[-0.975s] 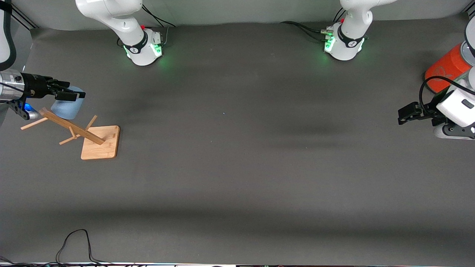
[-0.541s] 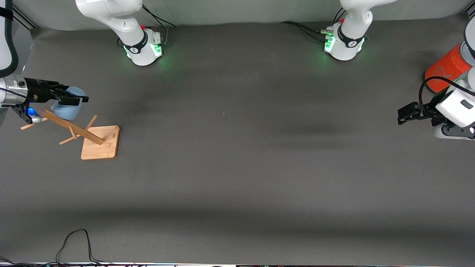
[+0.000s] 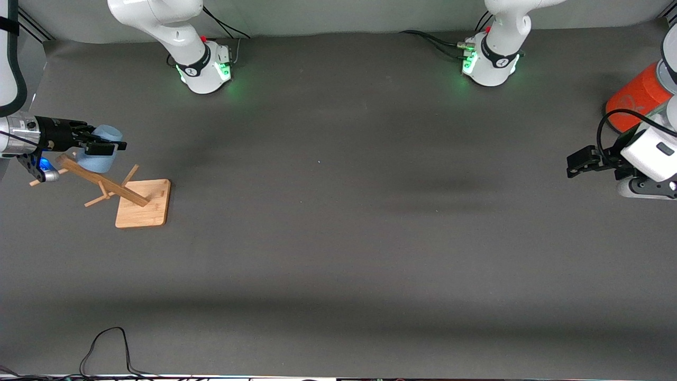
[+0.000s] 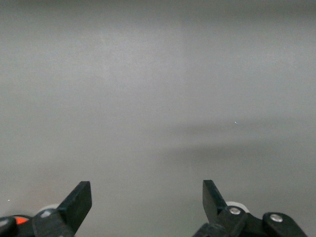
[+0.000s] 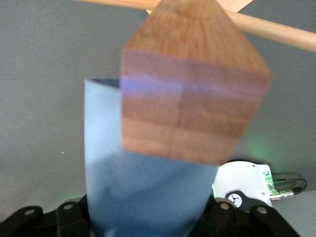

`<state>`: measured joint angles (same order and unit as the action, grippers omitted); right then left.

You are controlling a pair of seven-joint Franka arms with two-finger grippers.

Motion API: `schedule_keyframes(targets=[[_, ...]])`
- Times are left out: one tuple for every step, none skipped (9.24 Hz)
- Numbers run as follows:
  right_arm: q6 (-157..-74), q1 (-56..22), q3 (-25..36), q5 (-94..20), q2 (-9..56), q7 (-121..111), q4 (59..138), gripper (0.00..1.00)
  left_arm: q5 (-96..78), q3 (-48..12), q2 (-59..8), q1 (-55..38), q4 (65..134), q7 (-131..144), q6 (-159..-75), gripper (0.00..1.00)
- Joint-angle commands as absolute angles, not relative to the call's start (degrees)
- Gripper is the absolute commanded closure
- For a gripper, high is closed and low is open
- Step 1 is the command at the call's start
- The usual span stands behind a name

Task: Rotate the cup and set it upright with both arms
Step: 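Grasp the blue cup and slide it off the wooden peg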

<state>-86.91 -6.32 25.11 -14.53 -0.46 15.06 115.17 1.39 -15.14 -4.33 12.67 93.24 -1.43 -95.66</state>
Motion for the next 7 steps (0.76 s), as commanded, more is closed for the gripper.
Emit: schedule_keyframes(targets=[[-86.57, -5.54, 25.31, -16.0, 1.4, 16.17, 112.42, 0.69, 1.41, -15.12, -2.99, 12.92, 94.48, -2.64, -95.45, 0.0], [-86.31, -5.54, 25.23, -16.0, 1.49, 16.35, 111.72, 0.69, 1.41, -15.03, -2.99, 12.92, 94.48, -2.64, -95.54, 0.0], [-86.05, -5.54, 25.31, -16.08, 1.23, 17.48, 111.54, 0.69, 1.41, -15.03, -2.99, 12.92, 94.48, -2.64, -95.45, 0.0], [-85.87, -5.71, 25.31, -16.78, 0.8, 18.62, 111.53, 0.69, 1.41, -15.03, -2.99, 12.92, 94.48, -2.64, -95.45, 0.0], [-85.17, -5.8, 25.31, -16.87, 0.62, 19.07, 111.45, 0.69, 1.41, -15.12, -2.99, 12.92, 94.48, -2.64, -95.45, 0.0], [-84.03, -5.8, 25.31, -17.22, 0.62, 19.51, 110.66, 0.69, 1.41, -15.03, -2.99, 12.92, 94.48, -2.64, -95.45, 0.0], [-82.46, -5.8, 25.31, -17.75, 0.35, 19.6, 110.22, 0.69, 1.41, -15.03, -2.99, 12.92, 94.48, -2.64, -95.45, 0.0]])
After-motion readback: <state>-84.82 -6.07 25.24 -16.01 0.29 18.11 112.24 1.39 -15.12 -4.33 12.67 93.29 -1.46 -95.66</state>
